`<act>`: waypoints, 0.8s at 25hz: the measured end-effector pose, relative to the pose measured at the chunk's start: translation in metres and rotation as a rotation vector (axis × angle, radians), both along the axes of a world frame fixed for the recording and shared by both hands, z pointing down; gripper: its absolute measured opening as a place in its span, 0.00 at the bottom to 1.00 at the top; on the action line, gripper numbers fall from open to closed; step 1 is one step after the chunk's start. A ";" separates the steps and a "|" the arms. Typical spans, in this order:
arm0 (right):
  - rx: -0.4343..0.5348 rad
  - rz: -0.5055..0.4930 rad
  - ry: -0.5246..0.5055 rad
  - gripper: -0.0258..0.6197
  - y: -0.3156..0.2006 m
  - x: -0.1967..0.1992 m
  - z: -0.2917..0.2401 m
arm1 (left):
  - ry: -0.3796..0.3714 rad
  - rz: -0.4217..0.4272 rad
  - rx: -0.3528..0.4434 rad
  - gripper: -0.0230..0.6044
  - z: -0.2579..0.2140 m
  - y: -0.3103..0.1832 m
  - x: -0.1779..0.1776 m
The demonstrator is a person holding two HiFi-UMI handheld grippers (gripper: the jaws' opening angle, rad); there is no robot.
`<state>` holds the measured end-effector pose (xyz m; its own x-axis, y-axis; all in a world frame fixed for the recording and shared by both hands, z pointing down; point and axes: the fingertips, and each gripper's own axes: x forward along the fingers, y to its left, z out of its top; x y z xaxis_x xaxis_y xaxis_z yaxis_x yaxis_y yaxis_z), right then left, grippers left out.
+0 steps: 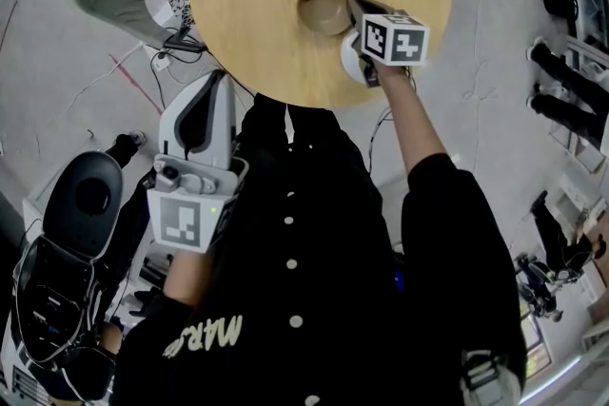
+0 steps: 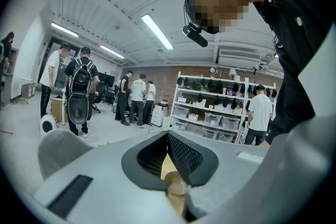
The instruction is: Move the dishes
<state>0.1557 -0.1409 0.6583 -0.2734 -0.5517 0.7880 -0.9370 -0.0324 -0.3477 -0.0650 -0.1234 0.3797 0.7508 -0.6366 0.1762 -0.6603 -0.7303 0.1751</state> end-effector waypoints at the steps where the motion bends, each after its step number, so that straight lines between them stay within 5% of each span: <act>1: -0.002 -0.002 -0.002 0.06 0.001 -0.001 0.001 | 0.000 0.000 0.002 0.04 0.000 0.000 0.000; 20: -0.044 -0.064 -0.046 0.06 0.053 -0.042 -0.019 | 0.017 0.026 0.064 0.04 -0.025 0.008 0.005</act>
<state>0.1138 -0.0878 0.6396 -0.3433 -0.4968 0.7971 -0.9208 0.0106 -0.3899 -0.0596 -0.1156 0.3545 0.7701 -0.6261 0.1225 -0.6379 -0.7575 0.1388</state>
